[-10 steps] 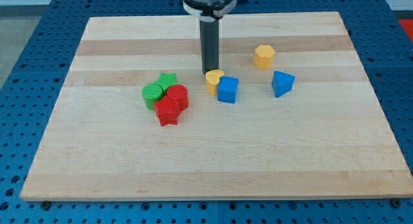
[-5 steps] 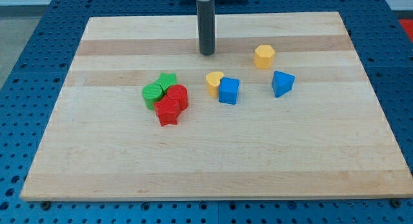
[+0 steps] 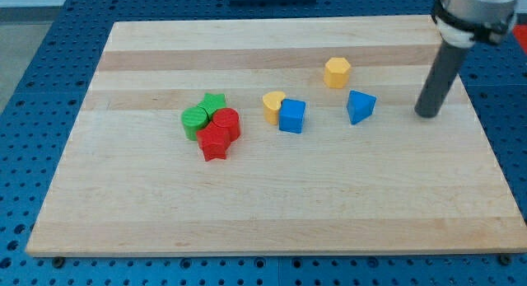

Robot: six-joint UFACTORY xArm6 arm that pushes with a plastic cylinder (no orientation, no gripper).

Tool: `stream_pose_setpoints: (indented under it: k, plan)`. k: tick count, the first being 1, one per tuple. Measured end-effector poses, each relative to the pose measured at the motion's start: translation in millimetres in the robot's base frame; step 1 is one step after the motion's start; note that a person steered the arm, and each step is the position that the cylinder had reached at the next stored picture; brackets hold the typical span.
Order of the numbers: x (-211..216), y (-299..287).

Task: Push blue triangle above blue cube

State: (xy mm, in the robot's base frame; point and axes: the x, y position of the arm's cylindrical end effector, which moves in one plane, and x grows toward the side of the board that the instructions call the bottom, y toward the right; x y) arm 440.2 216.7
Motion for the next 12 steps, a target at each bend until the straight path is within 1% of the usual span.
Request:
stream_pose_setpoints:
  k: [1, 2, 3, 4, 5, 6, 9, 10, 12]
  plan:
    - [10.7, -29.8]
    - [-30.5, -31.1]
    - [-57.1, -37.1]
    - [-50.3, -45.1]
    - [-34.2, -16.8]
    - [-7.8, -23.1]
    - [-31.0, -70.1]
    - [-31.0, -93.0]
    - [-31.2, -111.4]
